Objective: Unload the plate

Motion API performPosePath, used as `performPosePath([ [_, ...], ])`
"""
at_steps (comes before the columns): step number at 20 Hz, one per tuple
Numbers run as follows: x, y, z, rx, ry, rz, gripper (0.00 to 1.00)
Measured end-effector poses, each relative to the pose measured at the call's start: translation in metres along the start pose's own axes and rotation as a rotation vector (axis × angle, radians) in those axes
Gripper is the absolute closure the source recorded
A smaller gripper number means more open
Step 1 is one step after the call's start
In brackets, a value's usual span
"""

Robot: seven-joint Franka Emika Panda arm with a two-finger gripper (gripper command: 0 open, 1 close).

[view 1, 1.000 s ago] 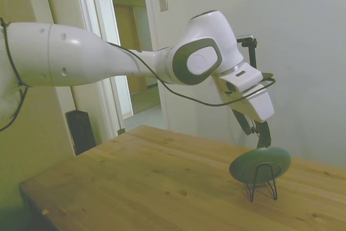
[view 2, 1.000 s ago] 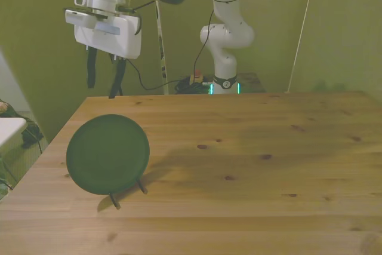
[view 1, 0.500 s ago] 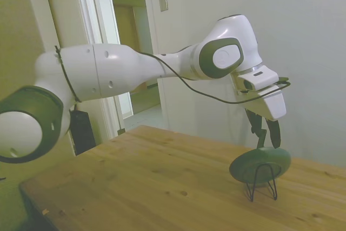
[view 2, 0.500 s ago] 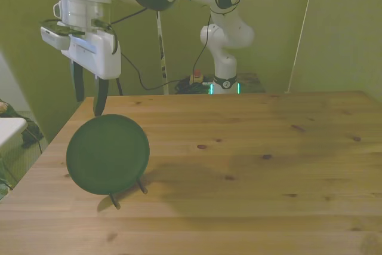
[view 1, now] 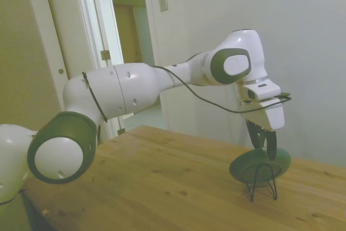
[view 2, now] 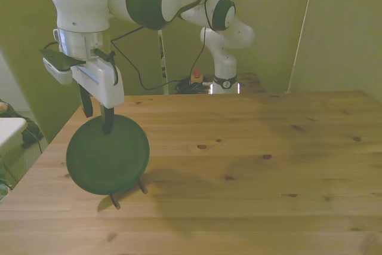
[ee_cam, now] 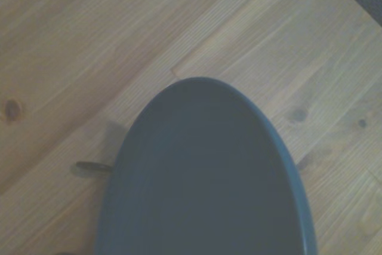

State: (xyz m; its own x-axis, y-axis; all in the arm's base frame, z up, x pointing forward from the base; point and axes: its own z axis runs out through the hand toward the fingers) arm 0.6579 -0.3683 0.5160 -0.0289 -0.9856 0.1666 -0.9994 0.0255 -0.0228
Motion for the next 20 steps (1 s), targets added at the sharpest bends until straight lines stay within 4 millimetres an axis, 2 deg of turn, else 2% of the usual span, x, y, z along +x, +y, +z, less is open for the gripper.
performPosePath([
  [2,-0.001,-0.001,0.003,-0.013,-0.008,-0.003,0.0],
  [3,-0.002,-0.002,0.003,-0.017,-0.012,-0.005,1.0],
  [8,-0.004,-0.002,0.006,-0.042,-0.025,-0.008,1.0],
  [20,0.008,0.005,0.017,-0.081,-0.033,0.006,1.0],
])
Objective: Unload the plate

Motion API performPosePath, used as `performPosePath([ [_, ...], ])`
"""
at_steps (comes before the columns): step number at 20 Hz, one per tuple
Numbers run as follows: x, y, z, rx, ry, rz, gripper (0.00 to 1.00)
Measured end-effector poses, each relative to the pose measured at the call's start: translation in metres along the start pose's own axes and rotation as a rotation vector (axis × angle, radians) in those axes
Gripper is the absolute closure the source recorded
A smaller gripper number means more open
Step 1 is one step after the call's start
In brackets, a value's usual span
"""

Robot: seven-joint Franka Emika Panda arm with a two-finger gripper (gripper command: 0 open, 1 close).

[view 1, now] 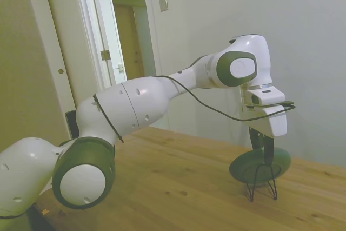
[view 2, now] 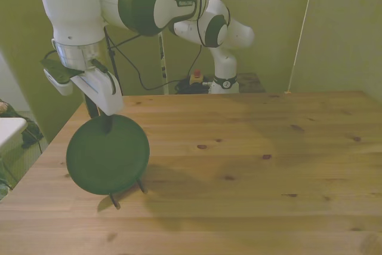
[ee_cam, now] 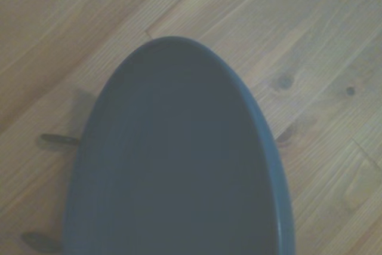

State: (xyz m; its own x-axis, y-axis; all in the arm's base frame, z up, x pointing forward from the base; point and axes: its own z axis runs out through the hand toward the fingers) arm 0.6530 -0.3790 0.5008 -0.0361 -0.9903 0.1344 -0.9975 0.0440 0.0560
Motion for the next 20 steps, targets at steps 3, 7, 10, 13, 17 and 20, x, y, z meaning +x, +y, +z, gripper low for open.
performPosePath([
  [3,0.003,0.001,0.003,-0.009,0.007,0.004,1.0],
  [7,0.007,0.003,0.003,-0.009,0.007,0.01,1.0],
  [10,0.01,0.005,0.004,-0.011,0.007,0.015,1.0],
  [13,0.014,0.007,0.005,-0.012,0.006,0.021,1.0],
  [17,0.015,0.008,0.004,-0.01,0.007,0.023,1.0],
  [20,0.016,0.009,0.002,-0.008,0.01,0.024,1.0],
])
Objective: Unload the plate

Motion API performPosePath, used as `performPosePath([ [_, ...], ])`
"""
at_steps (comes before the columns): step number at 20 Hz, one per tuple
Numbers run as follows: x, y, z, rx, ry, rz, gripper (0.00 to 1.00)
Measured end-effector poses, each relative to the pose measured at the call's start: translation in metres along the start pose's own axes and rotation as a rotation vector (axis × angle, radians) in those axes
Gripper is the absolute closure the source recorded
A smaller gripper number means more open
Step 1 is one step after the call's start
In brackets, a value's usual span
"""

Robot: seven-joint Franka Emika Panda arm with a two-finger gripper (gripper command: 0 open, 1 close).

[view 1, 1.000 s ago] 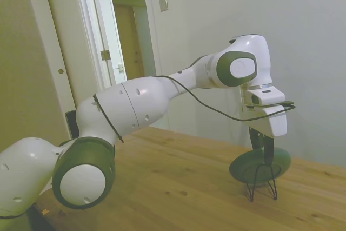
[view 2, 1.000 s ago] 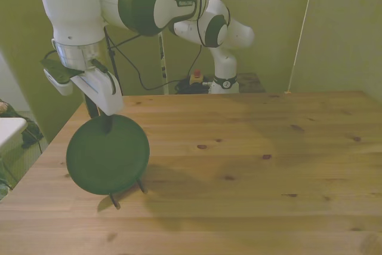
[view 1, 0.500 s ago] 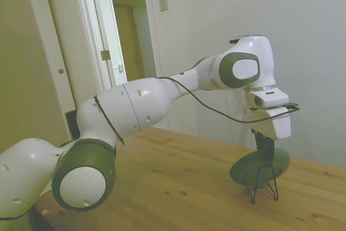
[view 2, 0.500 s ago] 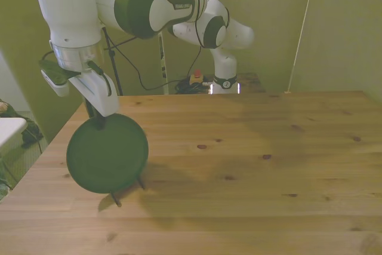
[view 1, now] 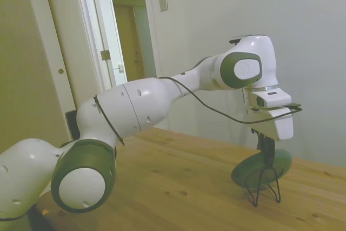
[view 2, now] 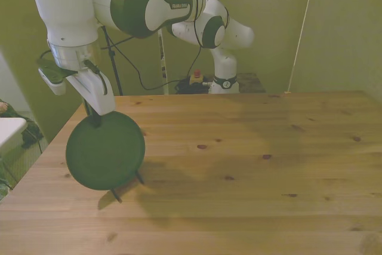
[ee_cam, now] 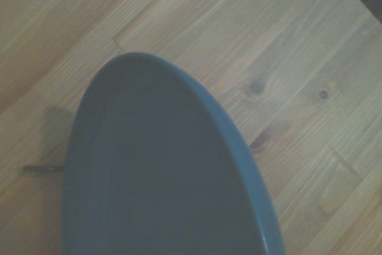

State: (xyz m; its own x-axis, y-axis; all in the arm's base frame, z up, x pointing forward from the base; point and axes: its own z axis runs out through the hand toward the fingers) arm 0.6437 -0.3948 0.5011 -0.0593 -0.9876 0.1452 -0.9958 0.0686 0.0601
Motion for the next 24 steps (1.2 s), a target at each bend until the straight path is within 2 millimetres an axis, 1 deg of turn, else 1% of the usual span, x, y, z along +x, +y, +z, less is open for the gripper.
performPosePath([
  [7,0.002,0.007,-0.025,0.03,0.022,0.007,1.0],
  [10,0.002,0.012,-0.044,0.056,0.041,0.009,1.0],
  [13,-0.004,0.014,-0.071,0.103,0.067,0.001,1.0],
  [16,-0.022,0.011,-0.104,0.187,0.071,-0.039,1.0],
  [18,-0.04,0.007,-0.127,0.259,0.049,-0.091,1.0],
  [20,-0.059,0.002,-0.144,0.331,0.013,-0.143,1.0],
  [22,-0.076,-0.006,-0.154,0.4,-0.026,-0.181,1.0],
  [24,-0.09,-0.016,-0.158,0.46,-0.065,-0.21,1.0],
])
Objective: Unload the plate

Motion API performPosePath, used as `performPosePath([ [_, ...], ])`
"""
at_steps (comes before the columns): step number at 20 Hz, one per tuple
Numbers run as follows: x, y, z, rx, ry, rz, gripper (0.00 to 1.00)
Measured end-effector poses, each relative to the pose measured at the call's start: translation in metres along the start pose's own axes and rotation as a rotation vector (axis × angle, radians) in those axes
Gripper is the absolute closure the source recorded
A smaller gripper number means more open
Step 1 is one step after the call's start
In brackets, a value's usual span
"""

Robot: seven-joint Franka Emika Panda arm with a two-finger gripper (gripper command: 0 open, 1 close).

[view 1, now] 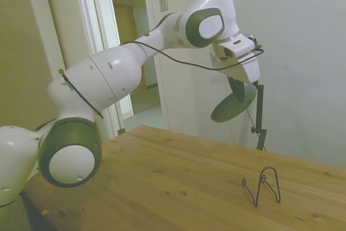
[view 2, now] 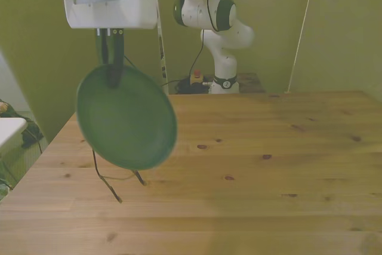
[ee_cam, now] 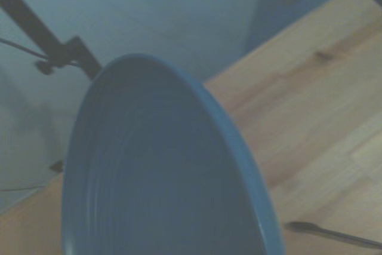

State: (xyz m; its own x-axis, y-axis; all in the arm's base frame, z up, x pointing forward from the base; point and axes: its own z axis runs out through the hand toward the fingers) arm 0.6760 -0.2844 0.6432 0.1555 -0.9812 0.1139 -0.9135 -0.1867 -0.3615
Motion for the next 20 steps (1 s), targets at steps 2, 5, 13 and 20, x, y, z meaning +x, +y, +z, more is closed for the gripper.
performPosePath([
  [2,-0.008,-0.01,0.009,0.054,-0.046,-0.02,1.0],
  [5,-0.02,-0.017,0.04,0.072,-0.15,-0.04,1.0],
  [13,-0.038,-0.01,0.155,0.002,-0.357,-0.069,1.0],
  [20,-0.035,0.009,0.229,-0.06,-0.399,-0.085,1.0],
])
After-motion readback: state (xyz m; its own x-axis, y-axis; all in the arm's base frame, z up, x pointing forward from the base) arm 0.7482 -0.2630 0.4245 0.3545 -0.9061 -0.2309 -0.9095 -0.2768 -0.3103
